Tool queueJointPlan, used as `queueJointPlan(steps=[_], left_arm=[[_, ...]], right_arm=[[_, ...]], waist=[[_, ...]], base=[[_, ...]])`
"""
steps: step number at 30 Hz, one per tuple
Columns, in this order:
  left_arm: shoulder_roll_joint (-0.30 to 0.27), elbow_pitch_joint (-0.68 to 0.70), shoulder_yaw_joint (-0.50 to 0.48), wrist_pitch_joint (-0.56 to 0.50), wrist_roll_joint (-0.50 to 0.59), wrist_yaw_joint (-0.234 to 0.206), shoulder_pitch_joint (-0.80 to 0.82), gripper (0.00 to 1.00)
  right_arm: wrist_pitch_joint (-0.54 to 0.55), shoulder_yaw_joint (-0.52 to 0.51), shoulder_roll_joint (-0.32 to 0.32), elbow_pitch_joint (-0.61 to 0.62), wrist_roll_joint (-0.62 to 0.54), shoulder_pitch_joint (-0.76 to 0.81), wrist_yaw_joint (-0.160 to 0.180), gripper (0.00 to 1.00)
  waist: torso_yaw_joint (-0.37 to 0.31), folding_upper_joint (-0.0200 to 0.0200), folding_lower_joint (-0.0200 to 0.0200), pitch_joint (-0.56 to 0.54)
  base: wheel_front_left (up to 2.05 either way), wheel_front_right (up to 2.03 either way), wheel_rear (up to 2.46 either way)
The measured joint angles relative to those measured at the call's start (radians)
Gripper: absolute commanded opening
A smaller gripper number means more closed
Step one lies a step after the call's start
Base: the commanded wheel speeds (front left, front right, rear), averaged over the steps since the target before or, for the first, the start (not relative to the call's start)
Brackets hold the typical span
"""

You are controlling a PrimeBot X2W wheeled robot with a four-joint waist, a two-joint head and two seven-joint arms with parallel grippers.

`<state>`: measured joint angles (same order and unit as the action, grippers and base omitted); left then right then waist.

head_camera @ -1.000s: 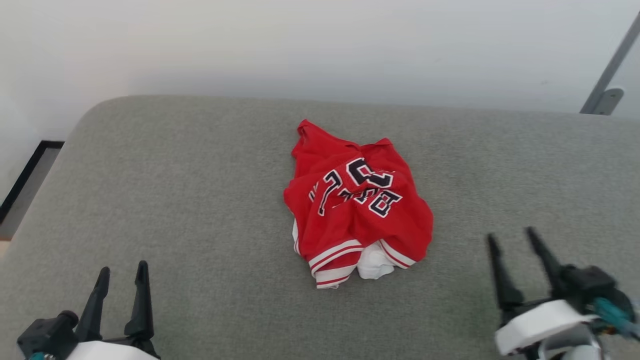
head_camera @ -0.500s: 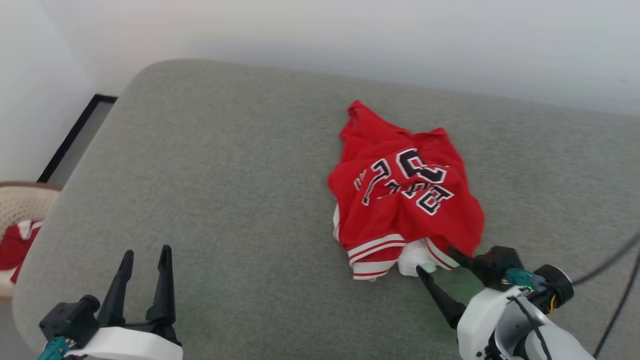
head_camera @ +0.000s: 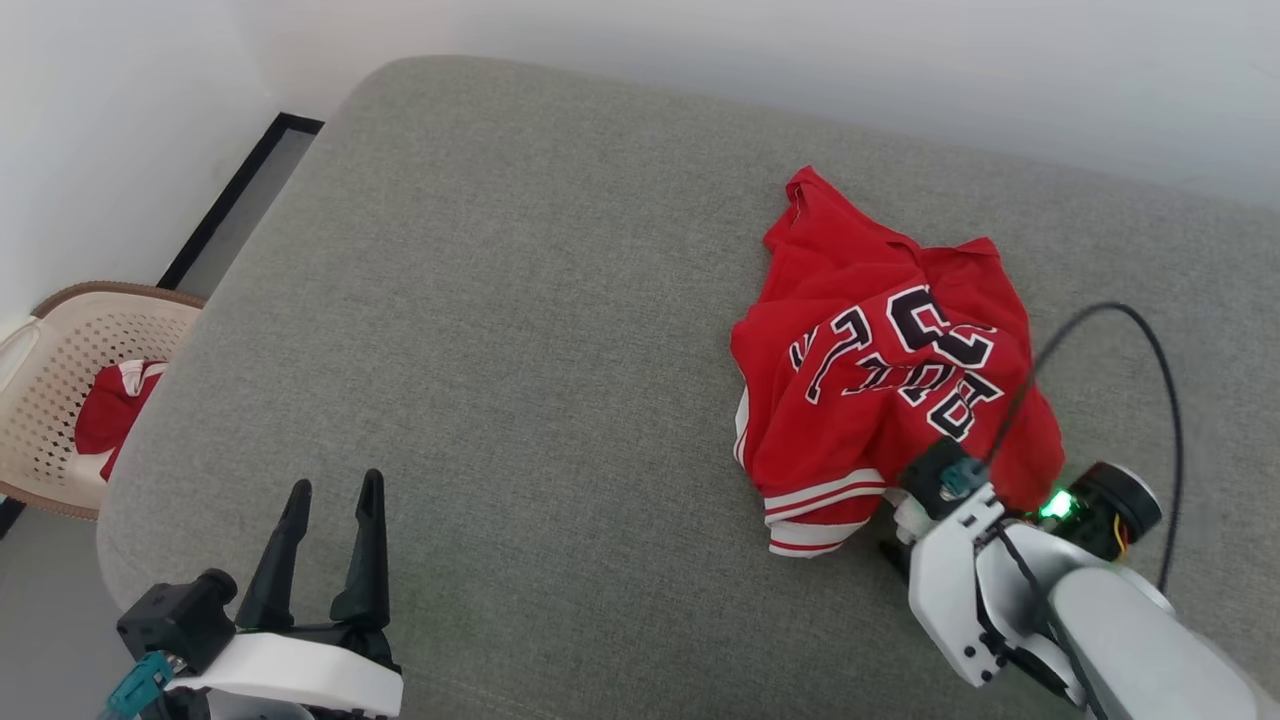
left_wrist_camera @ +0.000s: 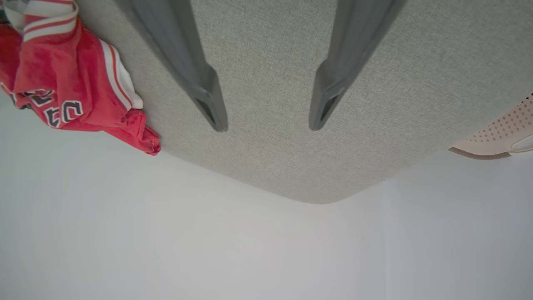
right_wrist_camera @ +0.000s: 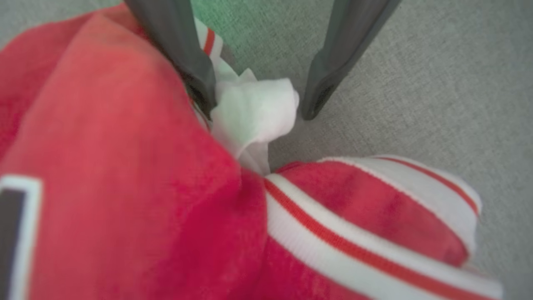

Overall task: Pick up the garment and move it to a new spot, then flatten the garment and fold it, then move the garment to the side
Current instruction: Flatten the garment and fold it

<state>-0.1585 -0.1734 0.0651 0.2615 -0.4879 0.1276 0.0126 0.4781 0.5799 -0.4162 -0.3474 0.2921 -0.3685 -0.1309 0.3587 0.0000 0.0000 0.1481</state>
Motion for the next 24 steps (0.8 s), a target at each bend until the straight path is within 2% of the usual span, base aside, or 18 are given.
queueJointPlan(steps=[1, 2, 6, 11, 14, 19, 22, 24], left_arm=[[0.001, -0.001, 0.0, 0.0, -0.002, 0.0, 0.0, 1.0], [0.003, -0.002, -0.002, 0.0, -0.005, 0.0, 0.001, 1.0], [0.006, -0.007, -0.007, 0.0, -0.006, 0.0, 0.005, 1.0], [-0.001, -0.001, -0.029, 0.0, -0.007, 0.0, 0.003, 1.0], [-0.003, 0.006, -0.039, 0.0, -0.007, 0.0, -0.002, 1.0], [-0.008, 0.012, -0.043, 0.0, -0.007, 0.0, -0.001, 1.0], [-0.01, 0.013, -0.036, 0.0, -0.008, 0.0, 0.004, 1.0], [-0.014, 0.012, -0.029, 0.0, -0.012, 0.0, 0.01, 1.0]], right_arm=[[0.02, 0.008, 0.002, -0.008, -0.009, -0.013, 0.0, 0.65], [0.032, 0.018, 0.003, -0.012, -0.015, -0.023, 0.0, 0.0], [0.061, 0.025, 0.007, -0.01, 0.022, -0.047, 0.0, 0.0], [0.136, -0.061, -0.045, 0.127, 0.112, -0.02, 0.0, 0.0], [0.183, -0.158, -0.094, 0.223, 0.128, 0.024, 0.0, 0.0], [0.23, -0.382, -0.132, 0.334, 0.118, 0.117, 0.0, 0.0], [0.253, -0.487, -0.119, 0.349, 0.11, 0.184, 0.0, 0.0], [0.257, -0.52, -0.112, 0.342, 0.098, 0.224, 0.0, 0.0]], waist=[[0.003, 0.0, 0.0, 0.003], [0.004, 0.0, 0.0, 0.005], [-0.002, 0.0, 0.0, 0.007], [-0.035, 0.0, 0.0, -0.003], [-0.058, 0.0, 0.0, -0.006], [-0.096, 0.0, 0.0, -0.001], [-0.111, 0.0, 0.0, 0.007], [-0.116, 0.0, 0.0, 0.014]], base=[[0.0, 0.0, 0.0], [0.0, 0.0, 0.0], [0.0, 0.0, 0.0], [0.0, 0.0, 0.0], [0.0, 0.0, 0.0], [0.0, 0.0, 0.0], [0.0, 0.0, 0.0], [0.0, 0.0, 0.0]])
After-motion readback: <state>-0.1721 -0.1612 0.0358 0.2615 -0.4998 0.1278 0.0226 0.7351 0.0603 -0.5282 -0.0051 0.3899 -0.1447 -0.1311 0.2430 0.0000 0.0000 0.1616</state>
